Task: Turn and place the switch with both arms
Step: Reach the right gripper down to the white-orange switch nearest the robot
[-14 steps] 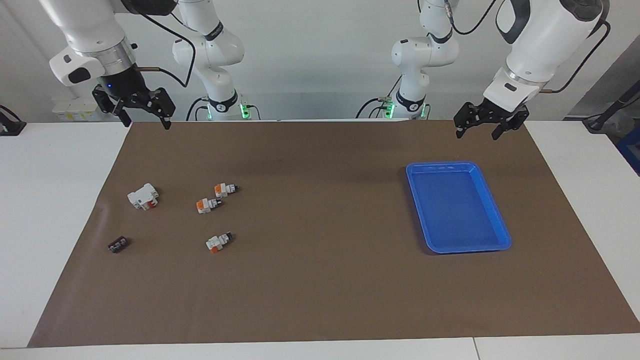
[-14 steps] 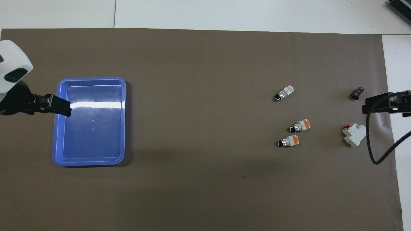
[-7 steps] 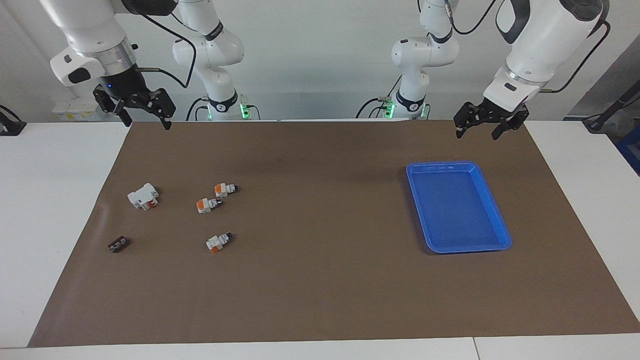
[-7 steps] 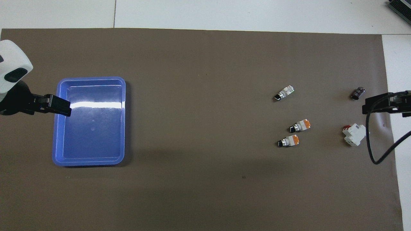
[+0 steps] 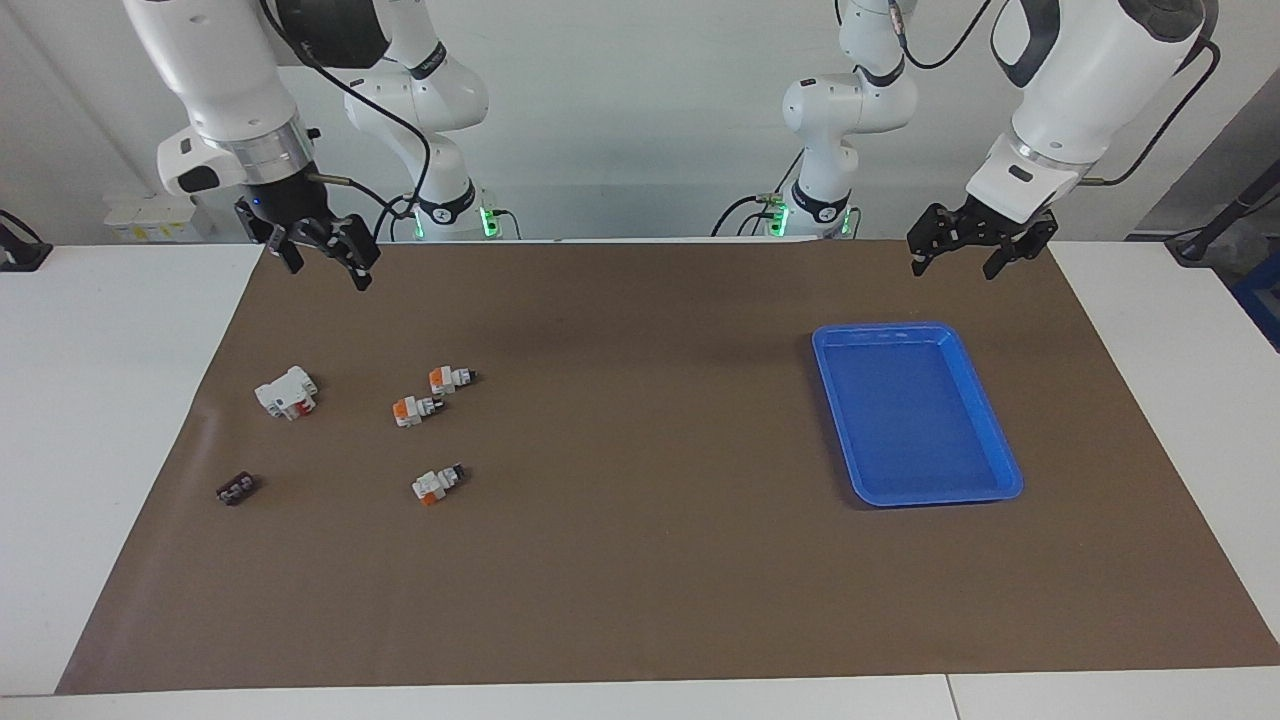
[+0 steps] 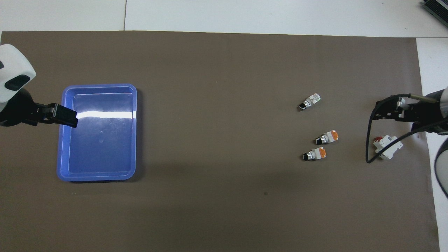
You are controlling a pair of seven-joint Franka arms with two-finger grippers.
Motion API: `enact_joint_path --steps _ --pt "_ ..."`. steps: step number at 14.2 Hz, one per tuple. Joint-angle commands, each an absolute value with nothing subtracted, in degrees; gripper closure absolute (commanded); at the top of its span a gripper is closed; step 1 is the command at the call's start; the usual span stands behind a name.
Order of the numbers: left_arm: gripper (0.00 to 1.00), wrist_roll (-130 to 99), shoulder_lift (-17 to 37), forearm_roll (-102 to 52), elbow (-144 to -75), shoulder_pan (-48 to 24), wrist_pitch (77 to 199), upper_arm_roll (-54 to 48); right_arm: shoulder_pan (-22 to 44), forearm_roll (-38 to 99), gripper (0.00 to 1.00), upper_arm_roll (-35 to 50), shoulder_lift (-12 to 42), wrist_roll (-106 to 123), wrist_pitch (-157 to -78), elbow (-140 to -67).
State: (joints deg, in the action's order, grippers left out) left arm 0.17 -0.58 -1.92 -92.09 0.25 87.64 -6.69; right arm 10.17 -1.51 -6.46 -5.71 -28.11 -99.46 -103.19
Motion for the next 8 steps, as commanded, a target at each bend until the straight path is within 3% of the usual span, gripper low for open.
enact_joint_path --steps 1,8 --pt "0.0 0.9 -2.0 -2.6 -93.6 0.7 87.5 -6.8 11.7 -1.5 0.0 -6.3 -8.7 -39.2 -110.1 -115.5" --pt "0.0 0.9 -2.0 -2.6 -93.6 0.7 87.4 -6.8 11.8 7.1 0.0 -6.3 -3.3 -61.4 -119.2 -126.9"
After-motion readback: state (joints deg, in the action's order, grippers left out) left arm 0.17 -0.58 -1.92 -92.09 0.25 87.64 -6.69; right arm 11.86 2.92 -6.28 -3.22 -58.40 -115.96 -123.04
